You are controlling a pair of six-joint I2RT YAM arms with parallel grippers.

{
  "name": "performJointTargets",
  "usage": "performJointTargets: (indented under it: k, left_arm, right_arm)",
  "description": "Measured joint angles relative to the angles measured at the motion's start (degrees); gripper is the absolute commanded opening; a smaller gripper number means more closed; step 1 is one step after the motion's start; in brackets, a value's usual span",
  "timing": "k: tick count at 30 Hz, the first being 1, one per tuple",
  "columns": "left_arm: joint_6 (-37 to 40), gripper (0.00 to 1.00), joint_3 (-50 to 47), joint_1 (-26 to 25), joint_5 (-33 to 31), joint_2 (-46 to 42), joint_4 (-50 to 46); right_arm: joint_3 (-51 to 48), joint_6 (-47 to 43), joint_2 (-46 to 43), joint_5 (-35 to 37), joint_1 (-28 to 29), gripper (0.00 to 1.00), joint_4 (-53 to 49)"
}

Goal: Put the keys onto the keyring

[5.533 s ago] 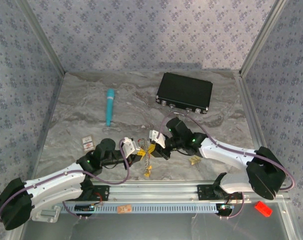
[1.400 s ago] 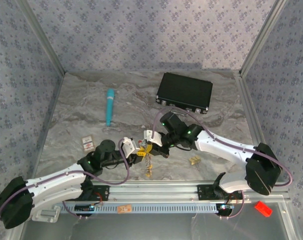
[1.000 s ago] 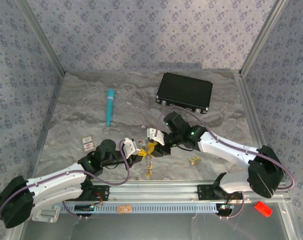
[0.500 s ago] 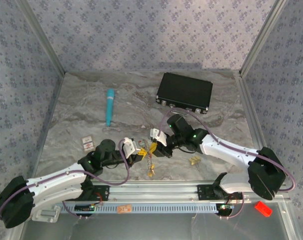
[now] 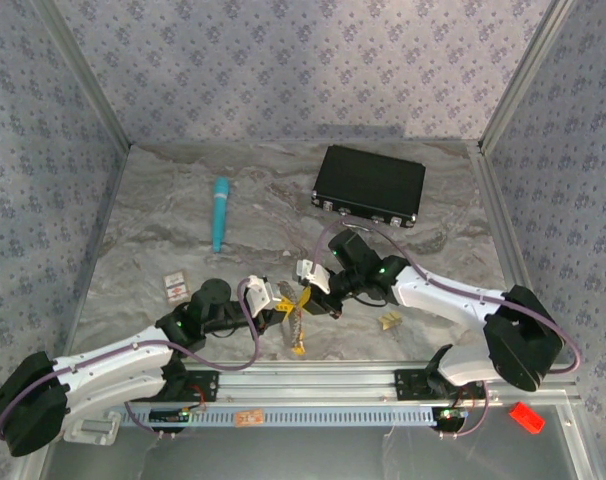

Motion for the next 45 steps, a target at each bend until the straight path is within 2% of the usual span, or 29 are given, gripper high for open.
performJointTargets:
  k: [4, 11, 16, 21, 22, 24, 25, 29, 35, 39, 43, 45]
  left_arm:
    - [0.0, 0.0, -0.07, 0.0, 0.44, -0.02, 0.66]
    - [0.0, 0.0, -0.22, 0.0, 0.79, 0.0, 1.51]
    - [0.0, 0.0, -0.22, 0.0, 0.76, 0.0, 1.64]
    - [-0.02, 0.0, -0.28, 0.07, 0.37, 0.0, 1.75]
    - [-0.04, 0.02, -0.28, 0.07, 0.13, 0.13, 1.84]
    - [-0.17, 0.2, -0.28, 0.04, -0.44, 0.31, 1.84]
    - [-0.17, 0.23, -0.28, 0.0, -0.85, 0.31, 1.86]
    - [-0.17, 0.25, -0.26, -0.02, -2.49, 0.31, 1.16]
    - [0.0, 0.24, 0.39, -0.02, -2.71, 0.35, -1.77]
    - [0.07, 0.2, 1.18, -0.02, -2.32, 1.62, -2.36]
    - [0.7, 0.02, 1.88, -0.33, -1.31, 2.25, -3.26]
    - [1.16, 0.0, 1.9, -0.55, -0.52, 2.25, -3.43]
  right_arm:
    - [-0.81, 0.5, -1.7, 0.02, -0.13, 0.29, 1.29]
    - [-1.9, 0.55, -3.63, -0.31, -0.2, 0.28, 3.5]
    - [-1.9, 0.68, -3.61, -1.14, -0.09, 0.18, 4.85]
    - [-1.9, 0.94, -3.43, -2.14, 0.07, 0.0, 5.25]
    - [-1.9, 0.98, -3.39, -2.19, 0.04, 0.0, 5.27]
    - [-1.9, 0.96, -3.37, -2.08, 0.02, 0.0, 5.09]
    - [-1.9, 0.9, -3.37, -2.05, 0.02, 0.0, 5.03]
    - [-0.98, -0.96, -3.3, -1.07, 0.24, 0.0, 1.33]
    - [5.29, -6.6, -1.44, 4.09, 2.23, 0.0, -8.26]
    - [7.91, -8.9, -0.07, 6.82, 3.93, 0.0, -11.56]
    - [9.4, -10.19, 0.55, 9.09, 5.22, 0.0, -13.44]
    - [9.53, -10.29, 0.55, 9.53, 5.25, 0.0, -13.66]
